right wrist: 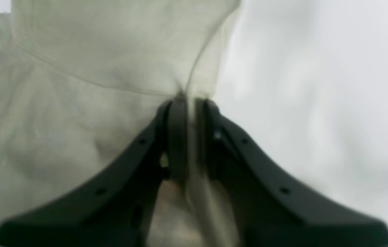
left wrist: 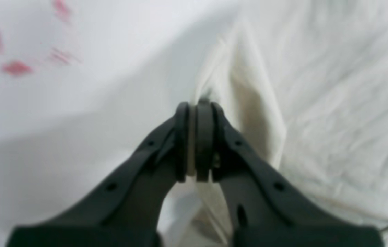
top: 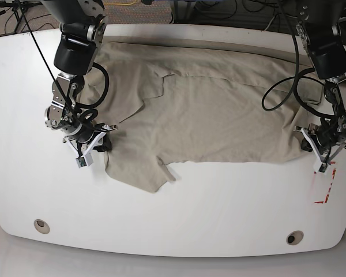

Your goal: Fold the T-shirt properly

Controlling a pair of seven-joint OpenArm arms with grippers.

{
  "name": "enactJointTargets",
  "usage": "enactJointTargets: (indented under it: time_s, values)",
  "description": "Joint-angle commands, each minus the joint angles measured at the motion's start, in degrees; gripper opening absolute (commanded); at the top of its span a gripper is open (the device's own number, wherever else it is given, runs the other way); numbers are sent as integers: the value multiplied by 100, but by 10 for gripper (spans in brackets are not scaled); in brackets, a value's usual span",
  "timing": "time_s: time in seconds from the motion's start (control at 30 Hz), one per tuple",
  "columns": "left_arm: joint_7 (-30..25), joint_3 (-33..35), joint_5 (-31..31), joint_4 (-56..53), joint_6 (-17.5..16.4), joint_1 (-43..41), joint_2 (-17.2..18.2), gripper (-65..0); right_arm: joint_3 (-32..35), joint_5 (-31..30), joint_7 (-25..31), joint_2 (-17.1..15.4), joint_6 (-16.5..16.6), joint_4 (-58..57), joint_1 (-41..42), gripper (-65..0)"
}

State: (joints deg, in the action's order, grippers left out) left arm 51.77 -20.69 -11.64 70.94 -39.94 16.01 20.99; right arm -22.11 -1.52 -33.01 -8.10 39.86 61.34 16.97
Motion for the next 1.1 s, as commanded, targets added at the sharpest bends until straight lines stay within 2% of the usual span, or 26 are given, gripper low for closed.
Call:
enactJointTargets:
  time_s: [0.0, 0.27, 0.8, 0.87, 1.0, 1.07]
  values:
    - [181, -151, -36, 498, -6, -5, 112, -635, 0, 42, -61, -39, 14, 59, 101, -558]
    - [568, -160, -36, 1456, -6, -172, 85, -635, 0, 42, -61, -39, 14, 77, 145, -558]
    - [551, -160, -19, 1429, -6, 135, 112, -632, 0, 77, -79, -65, 14, 77, 417, -563]
    - [551, -151, -27, 1438, -6, 144, 112, -632, 0, 86, -79, -65, 14, 86, 417, -572]
    - [551, -221, -36, 1465, -6, 293, 94, -633, 9, 86, -79, -74, 14, 200, 426, -650]
    - [551, -292, -36, 1517, -6, 311, 94, -633, 9, 86, -79, -74, 14, 341, 426, -650]
